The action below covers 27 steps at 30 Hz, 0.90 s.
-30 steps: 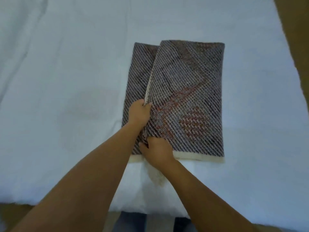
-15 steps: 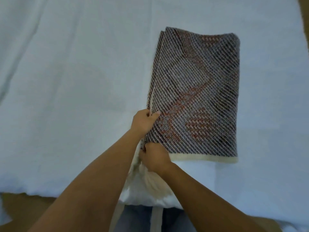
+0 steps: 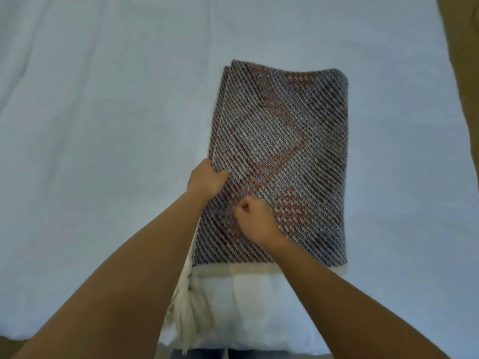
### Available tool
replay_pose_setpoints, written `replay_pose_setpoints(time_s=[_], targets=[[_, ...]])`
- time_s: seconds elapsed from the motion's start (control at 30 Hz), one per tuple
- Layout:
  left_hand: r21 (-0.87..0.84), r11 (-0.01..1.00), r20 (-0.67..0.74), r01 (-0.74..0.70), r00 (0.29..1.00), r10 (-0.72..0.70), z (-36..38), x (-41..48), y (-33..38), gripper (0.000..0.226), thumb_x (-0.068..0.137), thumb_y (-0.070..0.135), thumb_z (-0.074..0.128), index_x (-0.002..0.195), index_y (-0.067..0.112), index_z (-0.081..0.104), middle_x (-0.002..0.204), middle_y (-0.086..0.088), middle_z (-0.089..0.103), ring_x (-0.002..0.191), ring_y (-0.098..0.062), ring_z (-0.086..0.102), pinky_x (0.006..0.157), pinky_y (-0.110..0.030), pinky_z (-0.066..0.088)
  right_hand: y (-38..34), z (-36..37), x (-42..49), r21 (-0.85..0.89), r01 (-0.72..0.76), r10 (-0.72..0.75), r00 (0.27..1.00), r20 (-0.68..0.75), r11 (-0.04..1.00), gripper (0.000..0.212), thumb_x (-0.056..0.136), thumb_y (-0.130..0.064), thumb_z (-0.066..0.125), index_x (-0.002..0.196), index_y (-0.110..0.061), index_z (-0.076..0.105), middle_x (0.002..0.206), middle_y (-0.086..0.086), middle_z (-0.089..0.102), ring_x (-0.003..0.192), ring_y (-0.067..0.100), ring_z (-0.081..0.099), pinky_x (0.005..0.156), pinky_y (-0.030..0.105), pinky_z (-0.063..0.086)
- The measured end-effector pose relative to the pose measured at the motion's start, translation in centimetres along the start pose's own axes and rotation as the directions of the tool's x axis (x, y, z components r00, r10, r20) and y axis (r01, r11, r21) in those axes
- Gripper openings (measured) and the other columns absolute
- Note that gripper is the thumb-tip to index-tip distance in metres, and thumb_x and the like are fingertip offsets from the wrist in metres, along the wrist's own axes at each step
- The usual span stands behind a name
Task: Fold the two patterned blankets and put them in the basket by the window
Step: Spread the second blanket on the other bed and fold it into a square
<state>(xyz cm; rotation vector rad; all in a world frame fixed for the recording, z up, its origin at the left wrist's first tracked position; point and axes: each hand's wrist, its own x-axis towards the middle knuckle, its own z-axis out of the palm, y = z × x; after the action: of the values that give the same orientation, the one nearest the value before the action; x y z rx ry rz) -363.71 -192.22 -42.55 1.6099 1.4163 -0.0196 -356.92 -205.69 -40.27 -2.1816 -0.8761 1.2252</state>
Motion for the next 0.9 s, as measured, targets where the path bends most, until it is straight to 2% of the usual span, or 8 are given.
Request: replay_pose_setpoints(time_s=[0.27,0.37,0.47,0.63,0.73,0.8,0.83,0.9], targets=[[-0.081,0.996,-0.106,-0.024,0.994,0.015,-0.2,7.7,8.9,0.068,0.084,0.035,0.059,0.137,0.007,0.027,0.137,-0.014,0.045,0.119,-0.032,0.048,0.094,-0.036,0.04,0.0,-13.5,10.8,-0.182,0.048,-0.071,0.989,-0.127,0.982,0.027,0.094,-0.022,0.047,0.068,-0.021,0.042,0.062,-0.002,0.045,0.053,0.014,0.038,0.049,0.027,0.034],[-0.092,0.995,-0.149,-0.038,0.988,0.024,-0.5,11.1,11.5,0.066,0.085,0.033,0.058,0.137,0.008,0.025,0.133,-0.014,0.048,0.114,-0.031,0.051,0.085,-0.034,0.04,-1.1,-15.9,14.7,-0.267,0.1,-0.141,0.981,-0.136,0.958,0.025,0.093,-0.02,0.048,0.069,-0.018,0.044,0.067,-0.003,0.044,0.056,0.011,0.039,0.05,0.026,0.033],[-0.104,0.993,-0.188,-0.048,0.982,0.027,-0.9,14.1,13.1,0.06,0.086,0.03,0.058,0.132,0.008,0.027,0.127,-0.013,0.051,0.099,-0.026,0.052,0.077,-0.031,0.038,-2.5,-17.2,18.1,-0.349,0.138,-0.195,0.972,-0.132,0.927,0.018,0.093,-0.019,0.048,0.077,-0.012,0.05,0.085,0.003,0.047,0.068,0.017,0.044,0.064,0.029,0.037],[-0.189,0.977,-0.193,-0.102,0.979,0.065,-0.8,17.3,14.3,0.064,0.083,0.015,0.06,0.138,0.012,0.027,0.109,0.003,0.047,0.095,-0.015,0.047,0.081,-0.027,0.035,-3.9,-17.0,21.5,-0.331,0.183,-0.23,0.967,-0.11,0.926,0.014,0.094,-0.018,0.048,0.086,-0.01,0.057,0.093,0.005,0.05,0.078,0.021,0.05,0.072,0.035,0.044],[-0.202,0.972,-0.282,-0.119,0.958,0.059,-1.4,18.5,13.6,0.045,0.081,0.011,0.057,0.124,0.015,0.044,0.092,0.012,0.046,0.079,-0.005,0.047,0.075,-0.019,0.037,-4.7,-16.1,22.8,-0.343,0.202,-0.247,0.964,-0.094,0.917,0.014,0.094,-0.018,0.048,0.094,-0.01,0.059,0.097,0.004,0.049,0.085,0.021,0.049,0.078,0.034,0.043],[-0.208,0.973,-0.342,-0.102,0.939,0.025,-2.1,19.0,12.3,0.022,0.081,0.011,0.054,0.101,0.019,0.05,0.079,0.015,0.047,0.066,0.002,0.043,0.058,-0.014,0.032,-5.4,-15.5,23.4,-0.335,0.229,-0.27,0.96,-0.079,0.914,0.014,0.093,-0.018,0.048,0.097,-0.009,0.059,0.097,0.003,0.046,0.087,0.019,0.046,0.081,0.033,0.042],[-0.188,0.978,-0.355,-0.092,0.935,0.02,-2.4,19.3,11.7,0.012,0.082,0.012,0.054,0.088,0.02,0.048,0.074,0.014,0.046,0.063,0.001,0.043,0.055,-0.015,0.031,-5.8,-15.4,23.6,-0.339,0.244,-0.284,0.956,-0.075,0.909,0.015,0.093,-0.017,0.049,0.099,-0.008,0.059,0.098,0.003,0.046,0.088,0.019,0.045,0.083,0.033,0.042],[-0.129,0.989,-0.306,-0.066,0.952,0.024,-2.8,19.9,11.0,0.014,0.081,0.015,0.056,0.075,0.019,0.044,0.07,0.01,0.046,0.064,-0.009,0.046,0.055,-0.022,0.034,-6.3,-15.5,24.2,-0.395,0.26,-0.317,0.944,-0.087,0.881,0.018,0.091,-0.018,0.05,0.103,-0.007,0.059,0.103,0.007,0.05,0.095,0.02,0.045,0.088,0.034,0.041]])
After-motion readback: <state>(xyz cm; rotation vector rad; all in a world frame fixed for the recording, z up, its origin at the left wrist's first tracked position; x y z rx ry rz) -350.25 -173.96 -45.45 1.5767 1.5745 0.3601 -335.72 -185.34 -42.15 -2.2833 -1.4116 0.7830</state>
